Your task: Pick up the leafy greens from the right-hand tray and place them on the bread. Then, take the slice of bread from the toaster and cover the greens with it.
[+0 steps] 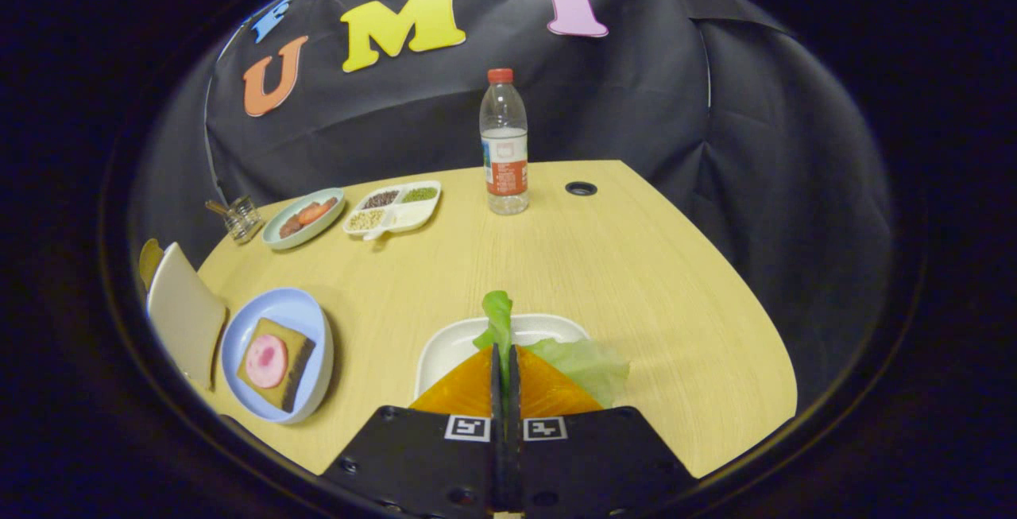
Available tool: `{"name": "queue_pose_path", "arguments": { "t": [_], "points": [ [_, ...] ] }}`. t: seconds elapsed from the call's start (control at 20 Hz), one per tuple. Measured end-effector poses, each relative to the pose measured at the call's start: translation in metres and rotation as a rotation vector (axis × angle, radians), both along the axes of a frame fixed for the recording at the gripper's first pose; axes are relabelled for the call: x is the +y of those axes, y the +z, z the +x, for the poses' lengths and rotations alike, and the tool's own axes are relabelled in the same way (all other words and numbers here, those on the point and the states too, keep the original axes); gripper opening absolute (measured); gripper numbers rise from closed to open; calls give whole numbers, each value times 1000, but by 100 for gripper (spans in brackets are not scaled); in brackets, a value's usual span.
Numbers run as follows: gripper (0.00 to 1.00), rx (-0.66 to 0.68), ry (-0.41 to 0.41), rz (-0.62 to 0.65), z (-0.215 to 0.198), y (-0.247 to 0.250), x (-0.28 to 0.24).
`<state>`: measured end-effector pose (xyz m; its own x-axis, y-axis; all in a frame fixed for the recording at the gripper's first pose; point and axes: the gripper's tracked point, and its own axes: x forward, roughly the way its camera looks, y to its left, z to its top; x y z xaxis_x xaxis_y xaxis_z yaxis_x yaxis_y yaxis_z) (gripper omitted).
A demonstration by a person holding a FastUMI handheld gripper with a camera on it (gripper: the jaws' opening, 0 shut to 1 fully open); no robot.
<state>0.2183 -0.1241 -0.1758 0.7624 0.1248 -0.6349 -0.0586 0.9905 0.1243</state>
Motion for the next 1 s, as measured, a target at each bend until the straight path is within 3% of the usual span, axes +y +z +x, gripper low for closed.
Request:
{"name": "queue_pose_path", "arguments": {
  "t": [0.3,0.6,1.0],
  "points": [
    [0,-75,29,47,-17,50,28],
    [0,-107,71,149,-34,82,95],
    [1,-71,102,140,-43,68,162]
  ]
}}
